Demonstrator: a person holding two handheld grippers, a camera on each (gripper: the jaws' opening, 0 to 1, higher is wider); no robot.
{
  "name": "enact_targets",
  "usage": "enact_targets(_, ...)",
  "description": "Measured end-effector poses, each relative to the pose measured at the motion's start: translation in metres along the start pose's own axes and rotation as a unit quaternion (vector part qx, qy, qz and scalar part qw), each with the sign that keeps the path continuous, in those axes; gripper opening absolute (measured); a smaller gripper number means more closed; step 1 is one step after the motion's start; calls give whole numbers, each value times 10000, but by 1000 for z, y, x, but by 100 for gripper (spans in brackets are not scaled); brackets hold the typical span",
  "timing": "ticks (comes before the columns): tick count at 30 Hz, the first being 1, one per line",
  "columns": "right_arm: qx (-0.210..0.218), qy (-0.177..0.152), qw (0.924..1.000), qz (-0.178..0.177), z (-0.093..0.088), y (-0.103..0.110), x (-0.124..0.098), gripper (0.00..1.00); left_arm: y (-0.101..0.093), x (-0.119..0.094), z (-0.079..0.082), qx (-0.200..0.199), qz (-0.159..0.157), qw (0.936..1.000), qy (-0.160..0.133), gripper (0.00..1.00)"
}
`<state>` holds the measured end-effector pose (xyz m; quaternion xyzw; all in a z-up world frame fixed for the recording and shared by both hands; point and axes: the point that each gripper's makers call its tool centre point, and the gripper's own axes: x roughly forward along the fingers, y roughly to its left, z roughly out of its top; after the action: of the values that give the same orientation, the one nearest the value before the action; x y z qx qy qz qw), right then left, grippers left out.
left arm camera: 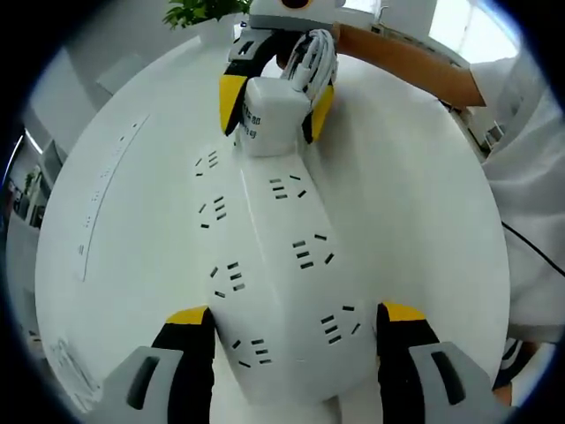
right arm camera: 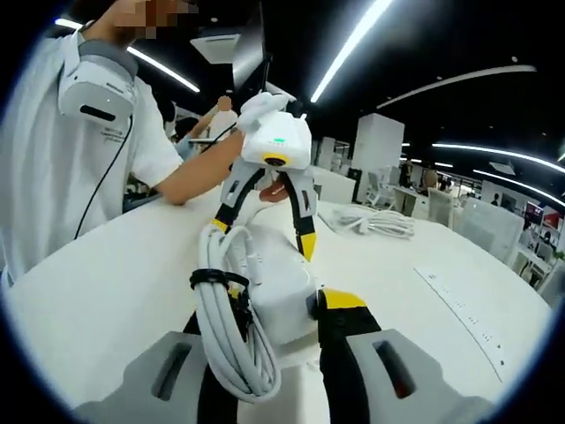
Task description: Straighten the power strip on the desk, plug the charger into it
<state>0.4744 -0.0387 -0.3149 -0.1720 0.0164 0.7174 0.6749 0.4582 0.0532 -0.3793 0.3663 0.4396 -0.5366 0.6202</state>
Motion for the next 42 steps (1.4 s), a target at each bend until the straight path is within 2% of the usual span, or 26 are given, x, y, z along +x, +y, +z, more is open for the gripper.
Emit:
enact_targets(5, 19, -9, 10000, 38, 2, 6, 0, 30, -1, 0, 1, 63, -19, 10000, -9, 75)
enact_targets(13, 9, 151, 9999, -30, 2, 14, -2, 29, -2, 0, 3, 170, -66, 9998, -75, 73)
enact_targets(30, 200, 258, 9972, -672, -1, 27, -14, 29, -8, 3, 11, 487, -194, 9983, -248, 71)
enact_targets(36, 264, 179, 9954, -906, -1, 31, -17, 30, -11, 4, 15, 534, -235, 9975, -395, 70)
enact_targets(42, 332, 240, 9968, -682, -4, 24, -17, 32, -12, 4, 15, 526, -232, 9976, -390, 70)
